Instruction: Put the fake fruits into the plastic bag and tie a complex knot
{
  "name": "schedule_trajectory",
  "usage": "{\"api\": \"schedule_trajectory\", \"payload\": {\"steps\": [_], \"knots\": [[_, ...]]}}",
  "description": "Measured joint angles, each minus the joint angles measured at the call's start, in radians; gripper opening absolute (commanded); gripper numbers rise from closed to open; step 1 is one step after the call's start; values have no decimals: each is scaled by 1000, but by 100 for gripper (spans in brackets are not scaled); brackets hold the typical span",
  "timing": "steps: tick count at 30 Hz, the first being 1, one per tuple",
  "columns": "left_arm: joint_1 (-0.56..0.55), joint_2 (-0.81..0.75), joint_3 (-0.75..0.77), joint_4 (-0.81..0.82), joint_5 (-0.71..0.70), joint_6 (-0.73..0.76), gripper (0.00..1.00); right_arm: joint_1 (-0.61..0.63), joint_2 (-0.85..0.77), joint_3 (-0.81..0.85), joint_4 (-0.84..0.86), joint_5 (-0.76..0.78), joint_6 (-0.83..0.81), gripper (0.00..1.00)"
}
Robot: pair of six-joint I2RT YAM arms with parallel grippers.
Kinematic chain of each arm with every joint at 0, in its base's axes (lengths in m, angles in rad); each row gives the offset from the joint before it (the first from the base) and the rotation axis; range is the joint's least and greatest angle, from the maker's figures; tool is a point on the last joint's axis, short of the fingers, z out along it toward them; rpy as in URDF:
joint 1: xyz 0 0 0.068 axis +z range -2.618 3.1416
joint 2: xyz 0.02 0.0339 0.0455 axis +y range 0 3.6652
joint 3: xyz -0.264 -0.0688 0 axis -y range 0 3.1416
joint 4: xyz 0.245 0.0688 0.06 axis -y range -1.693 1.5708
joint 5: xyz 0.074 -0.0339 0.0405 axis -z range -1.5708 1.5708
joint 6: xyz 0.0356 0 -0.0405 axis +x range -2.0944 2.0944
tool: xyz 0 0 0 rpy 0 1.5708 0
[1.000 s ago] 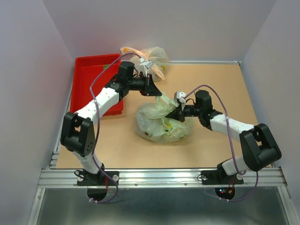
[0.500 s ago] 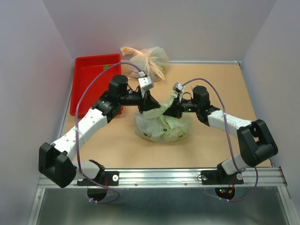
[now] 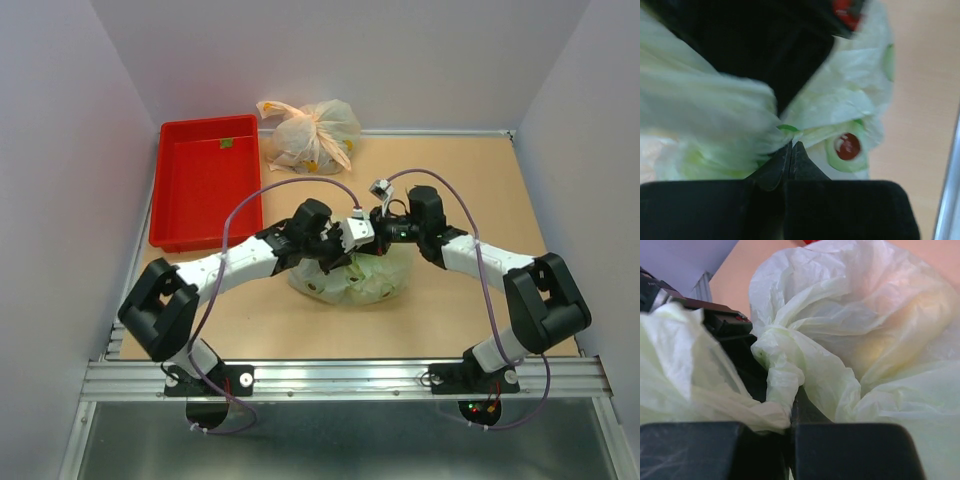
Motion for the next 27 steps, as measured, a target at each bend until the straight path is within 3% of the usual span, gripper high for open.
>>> {"api": "schedule_trajectory", "payload": {"steps": [3,9,19,27], "knots": [[0,82,40,28,-46,-22,0,-1,-2,-5,-27,48,13,1],[-12,99,51,75,-79,-123,0,-17,-77,-74,1,119,93,1],[39,171,39,204,34,-378,0,-29,-117,-252,235,265,476,0],[65,258,57,342,101,-573,0,-37,-162,-341,299,429,732,1]]}}
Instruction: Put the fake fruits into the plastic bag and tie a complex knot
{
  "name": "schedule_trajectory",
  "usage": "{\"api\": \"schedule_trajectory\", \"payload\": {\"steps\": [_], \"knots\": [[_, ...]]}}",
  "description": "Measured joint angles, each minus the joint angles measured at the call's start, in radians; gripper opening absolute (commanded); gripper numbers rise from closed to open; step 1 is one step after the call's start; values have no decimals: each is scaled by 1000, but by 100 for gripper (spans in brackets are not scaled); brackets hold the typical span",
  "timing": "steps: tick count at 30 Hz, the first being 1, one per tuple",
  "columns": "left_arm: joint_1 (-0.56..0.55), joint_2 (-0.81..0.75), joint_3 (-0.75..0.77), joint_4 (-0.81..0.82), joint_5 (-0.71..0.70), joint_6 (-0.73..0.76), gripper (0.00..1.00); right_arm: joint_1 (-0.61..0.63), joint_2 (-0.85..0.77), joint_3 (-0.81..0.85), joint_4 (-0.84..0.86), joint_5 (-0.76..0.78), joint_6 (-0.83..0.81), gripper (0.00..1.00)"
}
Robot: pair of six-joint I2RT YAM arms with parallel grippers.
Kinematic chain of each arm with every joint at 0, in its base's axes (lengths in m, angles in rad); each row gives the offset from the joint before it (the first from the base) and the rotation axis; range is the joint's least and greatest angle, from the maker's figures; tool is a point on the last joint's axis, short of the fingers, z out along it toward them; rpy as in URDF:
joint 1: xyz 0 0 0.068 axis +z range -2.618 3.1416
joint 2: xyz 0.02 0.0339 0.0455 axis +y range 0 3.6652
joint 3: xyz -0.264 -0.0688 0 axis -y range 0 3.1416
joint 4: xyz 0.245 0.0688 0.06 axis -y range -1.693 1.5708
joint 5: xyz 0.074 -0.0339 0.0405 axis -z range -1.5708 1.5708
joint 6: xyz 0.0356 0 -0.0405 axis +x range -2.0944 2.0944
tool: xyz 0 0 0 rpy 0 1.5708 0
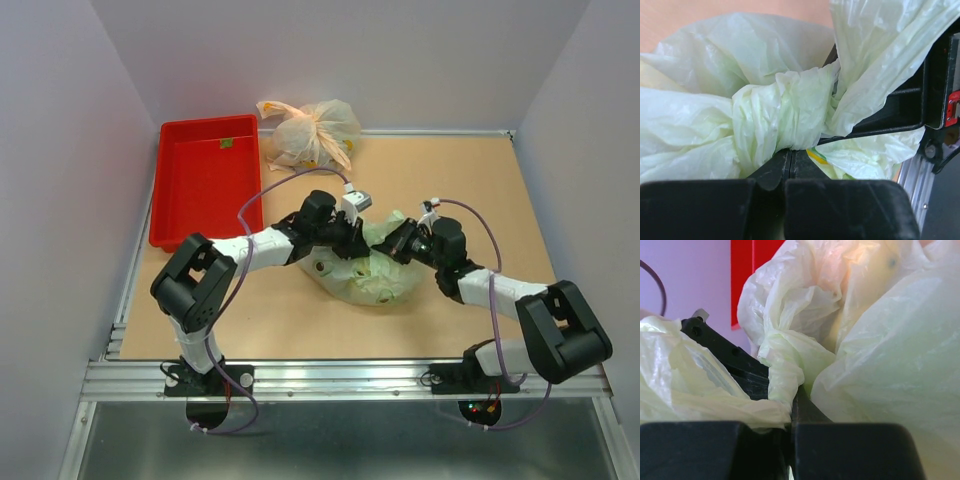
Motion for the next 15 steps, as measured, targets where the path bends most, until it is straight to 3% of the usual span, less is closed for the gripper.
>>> {"api": "schedule_trajectory", "payload": {"steps": [3,4,5,7,9,14,15], "knots": [[10,13,18,36,19,-37,0,-9,-24,-5,7,29,49,30],[14,16,21,44,23,-43,0,-13,-28,-5,12,30,56,46],[17,18,21,55,19,-51,0,-19,-34,-5,18,18,63,53],[27,24,21,70,10,-61,0,-24,-63,0,-4,-57,16,63],[32,26,20,74,5,-73,0,-32,-92,21,-65,-93,-46,65],[34,26,19,92,-4,-91,0,-103,-205,133,-306,-216,-300,93],[34,26,19,95,-4,-94,0,-120,-226,142,-334,-228,-325,93]]}}
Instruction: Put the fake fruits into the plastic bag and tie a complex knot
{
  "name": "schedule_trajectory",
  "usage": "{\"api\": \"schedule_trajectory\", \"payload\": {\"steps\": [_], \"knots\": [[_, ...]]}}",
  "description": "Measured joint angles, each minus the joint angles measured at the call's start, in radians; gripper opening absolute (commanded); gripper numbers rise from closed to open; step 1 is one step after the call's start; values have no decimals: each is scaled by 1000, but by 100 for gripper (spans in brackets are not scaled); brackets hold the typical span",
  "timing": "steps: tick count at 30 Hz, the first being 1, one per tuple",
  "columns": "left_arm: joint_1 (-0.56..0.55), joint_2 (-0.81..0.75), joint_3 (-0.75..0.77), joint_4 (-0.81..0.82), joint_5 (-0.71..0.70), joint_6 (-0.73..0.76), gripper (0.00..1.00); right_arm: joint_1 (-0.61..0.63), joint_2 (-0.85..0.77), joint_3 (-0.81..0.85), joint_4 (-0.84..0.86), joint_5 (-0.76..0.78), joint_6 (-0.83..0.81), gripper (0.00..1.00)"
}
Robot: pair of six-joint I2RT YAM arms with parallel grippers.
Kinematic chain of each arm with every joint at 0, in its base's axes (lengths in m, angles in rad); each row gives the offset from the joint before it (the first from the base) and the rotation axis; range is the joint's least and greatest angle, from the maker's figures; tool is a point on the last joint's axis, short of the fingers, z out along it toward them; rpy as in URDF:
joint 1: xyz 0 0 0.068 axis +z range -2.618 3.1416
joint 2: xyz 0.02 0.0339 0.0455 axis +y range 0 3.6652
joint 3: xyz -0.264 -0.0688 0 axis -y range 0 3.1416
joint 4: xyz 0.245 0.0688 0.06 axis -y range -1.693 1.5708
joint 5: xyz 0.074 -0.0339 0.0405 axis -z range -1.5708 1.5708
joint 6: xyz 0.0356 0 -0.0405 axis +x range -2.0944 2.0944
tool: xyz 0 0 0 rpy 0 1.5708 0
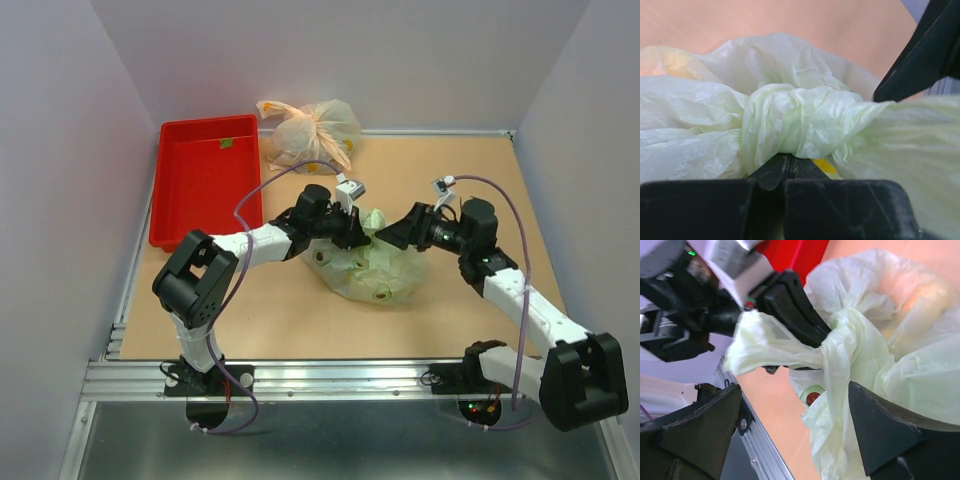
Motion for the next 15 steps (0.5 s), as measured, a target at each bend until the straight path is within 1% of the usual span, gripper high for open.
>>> {"api": "schedule_trajectory", "payload": {"steps": [3,7,8,9,10,12,14,15], "knots": [[0,0,-4,9,-2,-10,0,-79,-94,43,-109,-53,-92,91],[0,0,-7,10,-2,-18,0,-163,-127,107,-160,-73,-142,64],[0,0,-7,10,-2,-19,0,-182,-110,127,-165,-72,-155,52],[0,0,-7,10,-3,-21,0,-189,-94,139,-166,-71,-161,49],[0,0,-7,8,-5,-21,0,-194,-64,149,-167,-70,-177,48],[0,0,-7,3,-8,-21,0,-195,0,156,-169,-70,-204,49],[0,0,-7,0,-11,-22,0,-195,99,154,-191,-69,-227,58],[0,0,-7,-1,-14,-23,0,-195,123,153,-201,-72,-231,62]]}}
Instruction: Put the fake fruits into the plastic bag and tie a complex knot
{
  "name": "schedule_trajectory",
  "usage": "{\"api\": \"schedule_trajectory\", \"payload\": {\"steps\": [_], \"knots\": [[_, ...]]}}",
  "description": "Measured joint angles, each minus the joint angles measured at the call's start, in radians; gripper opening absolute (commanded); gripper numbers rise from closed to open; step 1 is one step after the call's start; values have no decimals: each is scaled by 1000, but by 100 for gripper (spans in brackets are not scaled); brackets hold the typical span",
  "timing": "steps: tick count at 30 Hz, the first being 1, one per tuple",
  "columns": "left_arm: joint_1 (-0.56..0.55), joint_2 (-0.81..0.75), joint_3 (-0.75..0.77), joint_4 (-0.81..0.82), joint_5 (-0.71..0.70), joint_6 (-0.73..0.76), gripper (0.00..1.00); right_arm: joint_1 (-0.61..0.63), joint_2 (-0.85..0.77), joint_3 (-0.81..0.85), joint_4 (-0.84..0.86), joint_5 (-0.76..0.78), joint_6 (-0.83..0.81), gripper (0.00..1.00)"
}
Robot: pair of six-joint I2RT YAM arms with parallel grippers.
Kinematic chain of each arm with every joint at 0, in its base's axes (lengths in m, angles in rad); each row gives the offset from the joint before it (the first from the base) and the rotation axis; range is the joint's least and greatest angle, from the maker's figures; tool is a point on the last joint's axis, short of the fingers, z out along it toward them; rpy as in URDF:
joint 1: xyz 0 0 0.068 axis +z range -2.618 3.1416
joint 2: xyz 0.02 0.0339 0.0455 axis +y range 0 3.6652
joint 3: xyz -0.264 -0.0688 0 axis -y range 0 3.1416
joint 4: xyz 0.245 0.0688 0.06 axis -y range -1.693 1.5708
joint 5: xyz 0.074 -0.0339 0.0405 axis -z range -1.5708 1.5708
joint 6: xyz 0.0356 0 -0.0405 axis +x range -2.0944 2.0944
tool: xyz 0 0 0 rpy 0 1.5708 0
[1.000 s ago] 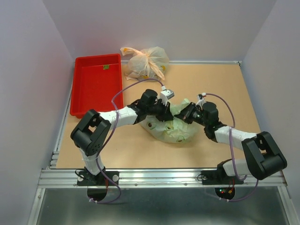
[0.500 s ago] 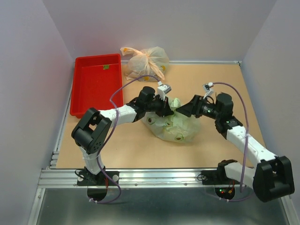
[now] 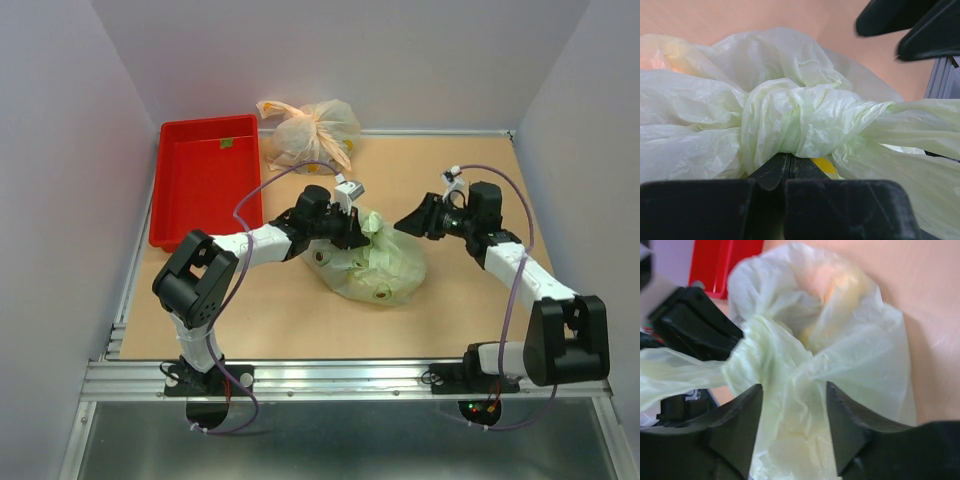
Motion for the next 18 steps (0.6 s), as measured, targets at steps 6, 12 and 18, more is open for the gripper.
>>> {"api": "schedule_trajectory", "payload": {"steps": [6,12,18], "knots": [[0,0,0,0,-11,-25,0,0,84,-72,-41,-73,-7,83],[0,0,0,35,6,-86,0,8,84,-135,-40,-145,32,83],[0,24,0,111,60,-158,0,84,104,-204,101,-169,184,83]]}}
